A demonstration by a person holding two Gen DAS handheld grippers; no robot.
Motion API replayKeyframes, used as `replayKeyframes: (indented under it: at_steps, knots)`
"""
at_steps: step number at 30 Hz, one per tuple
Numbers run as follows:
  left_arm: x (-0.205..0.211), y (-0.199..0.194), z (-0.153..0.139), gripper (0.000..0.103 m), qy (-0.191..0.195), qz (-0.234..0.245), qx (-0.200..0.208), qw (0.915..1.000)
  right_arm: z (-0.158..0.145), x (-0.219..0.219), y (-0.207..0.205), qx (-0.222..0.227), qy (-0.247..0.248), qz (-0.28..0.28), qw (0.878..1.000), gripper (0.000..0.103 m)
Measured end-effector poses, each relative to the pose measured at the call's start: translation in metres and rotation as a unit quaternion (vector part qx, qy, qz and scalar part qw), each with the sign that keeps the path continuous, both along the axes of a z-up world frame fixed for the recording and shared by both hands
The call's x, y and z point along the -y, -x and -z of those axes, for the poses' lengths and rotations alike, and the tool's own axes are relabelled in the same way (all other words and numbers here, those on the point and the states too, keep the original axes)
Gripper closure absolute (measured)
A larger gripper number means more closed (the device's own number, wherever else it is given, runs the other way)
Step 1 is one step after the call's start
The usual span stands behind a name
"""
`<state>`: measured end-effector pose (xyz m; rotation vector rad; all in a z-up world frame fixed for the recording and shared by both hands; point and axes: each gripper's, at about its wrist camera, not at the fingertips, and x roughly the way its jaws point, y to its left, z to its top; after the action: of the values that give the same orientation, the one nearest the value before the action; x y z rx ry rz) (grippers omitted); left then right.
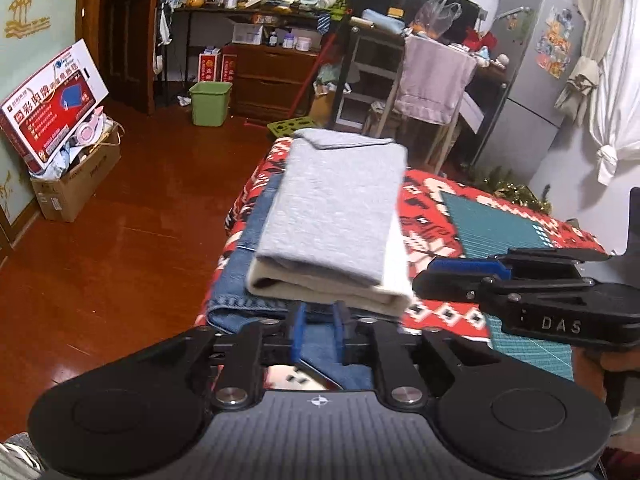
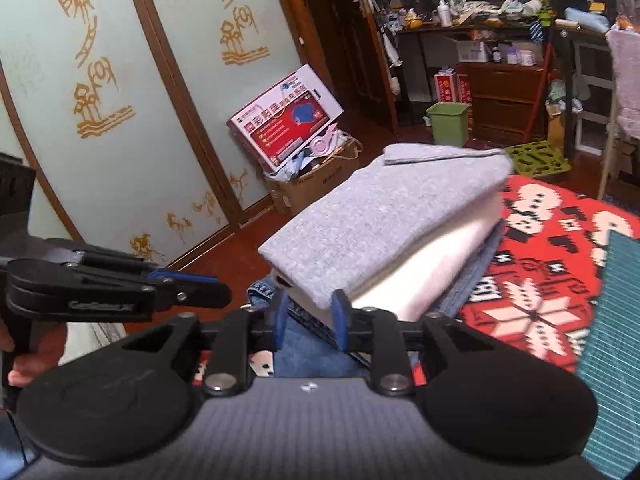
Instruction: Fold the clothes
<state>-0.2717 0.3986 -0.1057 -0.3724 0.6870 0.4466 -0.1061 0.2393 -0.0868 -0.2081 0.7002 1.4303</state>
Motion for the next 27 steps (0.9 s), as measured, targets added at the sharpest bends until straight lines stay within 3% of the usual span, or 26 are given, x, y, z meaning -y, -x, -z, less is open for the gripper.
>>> replayKeyframes:
  at_steps: [3,5,7,8,10,16,20,27]
  knots:
    - [0.022,0.002,-0.013,0.064,-0.015,0.001,0.003,0.9999,-0.009,0.027,0.002,0.007,0.004,0.014,1.000,0.062]
    - [0.034,0.005,-0.019,0.059,-0.018,-0.003,0.011,0.9998,-0.014,0.044,0.003,0.008,0.007,0.019,1.000,0.055]
    - [0.044,0.006,-0.020,0.048,-0.015,-0.006,0.013,0.9998,-0.018,0.061,0.005,0.012,0.009,0.029,0.999,0.039]
    - [0.049,0.007,-0.020,0.043,-0.013,-0.008,0.013,0.9998,-0.020,0.070,0.006,0.016,0.010,0.034,0.999,0.036]
    - [0.060,0.008,-0.020,0.040,-0.010,-0.012,0.014,0.9998,-0.024,0.086,0.008,0.025,0.010,0.045,0.999,0.023]
    - [0.088,0.011,-0.020,0.025,-0.006,-0.032,0.014,0.9994,-0.034,0.123,0.009,0.032,0.014,0.074,0.997,0.002]
    - [0.099,0.009,-0.022,0.022,0.000,-0.047,-0.003,0.9989,-0.040,0.139,0.008,0.028,0.017,0.086,0.996,0.001]
    - [0.113,0.018,-0.037,0.016,0.011,-0.084,-0.013,0.9963,-0.062,0.157,0.025,0.074,0.033,0.095,0.992,0.001]
